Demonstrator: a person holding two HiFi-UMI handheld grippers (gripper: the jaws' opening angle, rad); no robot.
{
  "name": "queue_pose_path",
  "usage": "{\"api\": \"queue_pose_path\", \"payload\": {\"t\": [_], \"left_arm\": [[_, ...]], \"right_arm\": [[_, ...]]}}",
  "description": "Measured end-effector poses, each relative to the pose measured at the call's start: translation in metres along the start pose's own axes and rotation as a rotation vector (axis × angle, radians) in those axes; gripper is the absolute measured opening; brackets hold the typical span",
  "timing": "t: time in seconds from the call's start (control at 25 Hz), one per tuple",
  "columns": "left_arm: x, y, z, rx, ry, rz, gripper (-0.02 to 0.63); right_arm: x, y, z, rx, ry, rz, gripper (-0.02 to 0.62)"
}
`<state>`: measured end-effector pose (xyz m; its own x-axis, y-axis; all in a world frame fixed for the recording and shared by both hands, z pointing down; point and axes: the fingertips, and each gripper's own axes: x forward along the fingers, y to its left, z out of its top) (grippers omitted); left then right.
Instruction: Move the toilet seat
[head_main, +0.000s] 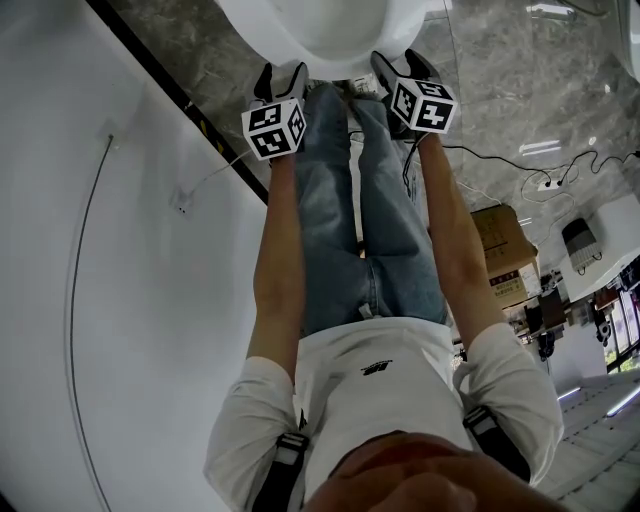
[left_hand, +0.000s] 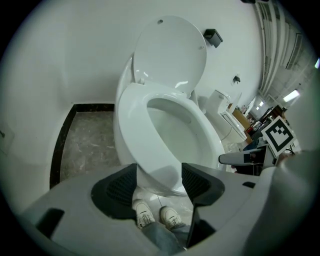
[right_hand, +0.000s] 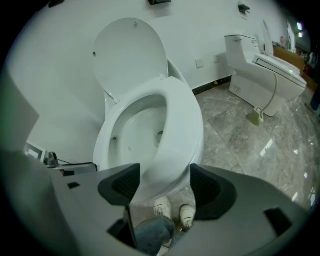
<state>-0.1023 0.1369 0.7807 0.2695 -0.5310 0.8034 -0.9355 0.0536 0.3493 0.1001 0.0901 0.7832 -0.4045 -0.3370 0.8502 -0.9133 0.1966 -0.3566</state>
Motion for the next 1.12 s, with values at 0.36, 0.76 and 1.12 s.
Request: {"api": "queue_pose_path", "payload": {"t": [0.36,0.76,1.12], "left_arm": [[0.007,0.000,-0.002,-0.022,0.029,0.028,0.267],[-0.003,-0.003,0.003,-0.017,0.013,0.033,0.267],[-0.025,-0.011,0.014,-0.007,-0.020,0.026,0.267]], "right_arm": [[0.006,-0.003,0.001,0.022,-0.012,-0.032,0.281],[-0.010,0.001,0.005,0.008,-0.018,-0.024,0.279],[-0.034,0.011,0.014,-0.005,-0.054,-0.018,0.279]]}}
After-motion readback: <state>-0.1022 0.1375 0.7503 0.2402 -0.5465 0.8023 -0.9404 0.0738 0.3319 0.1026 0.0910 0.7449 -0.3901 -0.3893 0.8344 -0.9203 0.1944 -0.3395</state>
